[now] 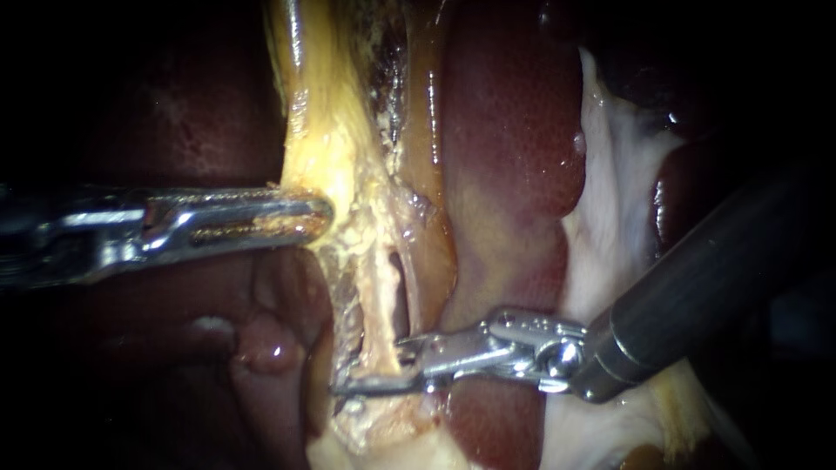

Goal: Going back first clip left tube

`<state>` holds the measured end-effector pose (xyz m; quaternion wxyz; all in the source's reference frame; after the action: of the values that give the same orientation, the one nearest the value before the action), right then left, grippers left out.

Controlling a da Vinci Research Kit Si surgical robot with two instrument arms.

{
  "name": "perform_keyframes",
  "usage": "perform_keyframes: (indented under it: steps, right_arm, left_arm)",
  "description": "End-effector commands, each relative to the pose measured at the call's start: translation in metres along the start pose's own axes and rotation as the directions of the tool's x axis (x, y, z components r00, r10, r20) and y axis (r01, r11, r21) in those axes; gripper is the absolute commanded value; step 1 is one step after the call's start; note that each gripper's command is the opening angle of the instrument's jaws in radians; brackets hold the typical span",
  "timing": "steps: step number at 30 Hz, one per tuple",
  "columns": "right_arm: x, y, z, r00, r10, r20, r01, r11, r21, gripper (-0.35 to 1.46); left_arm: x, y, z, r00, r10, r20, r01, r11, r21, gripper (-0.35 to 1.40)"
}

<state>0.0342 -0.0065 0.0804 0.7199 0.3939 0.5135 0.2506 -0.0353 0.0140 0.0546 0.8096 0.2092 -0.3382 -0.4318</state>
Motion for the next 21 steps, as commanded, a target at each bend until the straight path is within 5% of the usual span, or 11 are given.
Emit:
perform_keyframes:
  steps: [1,5,10,16,21]
  right_arm:
    - [0.0000,0.0000,0.0000,1.000,0.000,0.000,0.000,1.000,0.000,-0.35]
    - [0.0000,0.0000,0.0000,1.000,0.000,0.000,0.000,1.000,0.000,-0.35]
    - [0.0003,0.0001,-0.0002,1.000,-0.010,-0.012,0.010,1.000,0.005,0.41]
    - [0.0010,0.0002,-0.0008,0.994,-0.089,-0.061,0.089,0.996,0.001,0.58]
    - [0.0012,0.0000,-0.0020,0.984,-0.168,-0.062,0.168,0.986,0.003,0.59]
  left_arm:
    - [0.0000,0.0000,0.0000,1.0000,0.000,0.000,0.000,1.000,0.000,-0.35]
    - [0.0000,0.0000,-0.0001,1.0000,0.000,0.000,0.000,1.000,0.000,-0.35]
    - [0.0000,0.0000,-0.0001,1.0000,0.000,0.000,0.000,1.000,0.000,-0.35]
    - [0.0000,0.0000,-0.0001,1.0000,0.001,0.000,-0.001,1.000,0.001,-0.35]
    - [0.0000,0.0001,-0.0001,1.0000,0.001,0.000,-0.001,1.000,0.001,-0.35]
